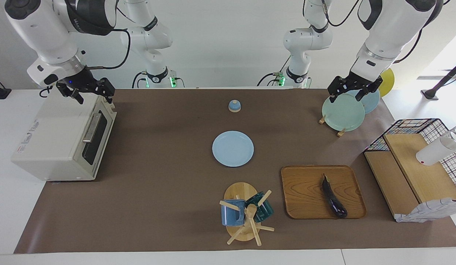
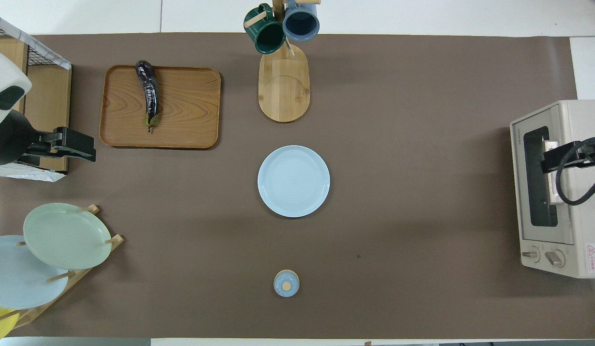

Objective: Put eggplant into oven

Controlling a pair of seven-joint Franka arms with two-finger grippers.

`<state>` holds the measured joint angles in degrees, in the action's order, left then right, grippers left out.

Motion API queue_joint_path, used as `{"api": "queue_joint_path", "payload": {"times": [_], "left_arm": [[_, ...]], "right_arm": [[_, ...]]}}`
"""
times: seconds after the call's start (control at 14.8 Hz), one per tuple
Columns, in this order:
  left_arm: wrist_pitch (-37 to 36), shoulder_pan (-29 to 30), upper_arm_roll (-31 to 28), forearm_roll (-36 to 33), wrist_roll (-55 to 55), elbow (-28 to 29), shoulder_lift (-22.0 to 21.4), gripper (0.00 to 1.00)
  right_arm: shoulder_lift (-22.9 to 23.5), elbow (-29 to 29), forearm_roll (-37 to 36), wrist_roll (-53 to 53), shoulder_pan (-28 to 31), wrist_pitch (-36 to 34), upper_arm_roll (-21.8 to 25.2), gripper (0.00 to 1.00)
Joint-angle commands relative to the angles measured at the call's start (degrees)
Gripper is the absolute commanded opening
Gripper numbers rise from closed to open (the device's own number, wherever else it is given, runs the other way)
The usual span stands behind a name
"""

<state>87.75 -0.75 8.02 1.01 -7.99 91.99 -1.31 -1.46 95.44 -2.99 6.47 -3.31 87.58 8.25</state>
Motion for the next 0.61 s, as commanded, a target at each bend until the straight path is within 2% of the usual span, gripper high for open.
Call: {"api": "queue_joint_path", "payload": {"times": [0.0,0.41,0.54], "left_arm": [[0.49,0.31,0.25,0.83,0.16,1.70,-1.51,1.00],[1.89,0.57,0.07,1.71,0.17,1.79,-1.42,1.00],[4.70,0.93,0.16,1.80,-0.18,2.40,-1.42,1.00]], "right_arm": [[-0.65,0.27,1.49,-0.14,0.41,0.04,-0.08,1.00],[-0.65,0.27,1.49,-0.14,0.41,-0.22,-0.08,1.00],[-0.65,0.27,1.49,0.21,0.59,-0.05,-0.08,1.00]]}}
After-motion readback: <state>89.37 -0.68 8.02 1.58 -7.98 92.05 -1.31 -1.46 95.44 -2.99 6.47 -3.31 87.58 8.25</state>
